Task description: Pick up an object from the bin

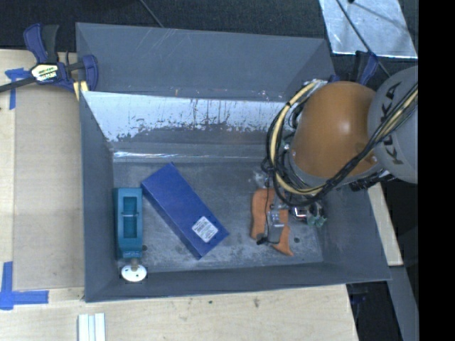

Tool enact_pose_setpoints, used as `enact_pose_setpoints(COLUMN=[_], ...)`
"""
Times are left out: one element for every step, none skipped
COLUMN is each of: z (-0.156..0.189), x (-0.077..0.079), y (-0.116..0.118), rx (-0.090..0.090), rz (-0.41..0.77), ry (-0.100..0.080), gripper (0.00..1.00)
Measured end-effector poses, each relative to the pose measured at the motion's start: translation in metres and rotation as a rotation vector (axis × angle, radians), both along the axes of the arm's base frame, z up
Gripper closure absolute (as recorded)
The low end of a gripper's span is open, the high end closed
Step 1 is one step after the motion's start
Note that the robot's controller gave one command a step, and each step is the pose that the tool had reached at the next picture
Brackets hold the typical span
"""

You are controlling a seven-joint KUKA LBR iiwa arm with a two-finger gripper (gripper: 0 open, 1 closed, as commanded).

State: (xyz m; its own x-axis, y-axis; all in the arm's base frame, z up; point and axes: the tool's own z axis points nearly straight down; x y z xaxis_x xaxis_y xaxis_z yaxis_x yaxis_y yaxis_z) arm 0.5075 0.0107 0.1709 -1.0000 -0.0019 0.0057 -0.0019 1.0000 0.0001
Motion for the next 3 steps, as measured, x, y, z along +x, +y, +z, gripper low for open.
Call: enact_pose_setpoints(z=[0.004,-0.030,-0.042], x=[0.002,0.002,0.002], y=[0.000,-0.016,-0.023], rx=[0.000,0.000,0.000], rz=[0.000,0.067,0.087], ry=[-0.008,-0.015,-0.011], gripper=[0.00,0.00,0.00])
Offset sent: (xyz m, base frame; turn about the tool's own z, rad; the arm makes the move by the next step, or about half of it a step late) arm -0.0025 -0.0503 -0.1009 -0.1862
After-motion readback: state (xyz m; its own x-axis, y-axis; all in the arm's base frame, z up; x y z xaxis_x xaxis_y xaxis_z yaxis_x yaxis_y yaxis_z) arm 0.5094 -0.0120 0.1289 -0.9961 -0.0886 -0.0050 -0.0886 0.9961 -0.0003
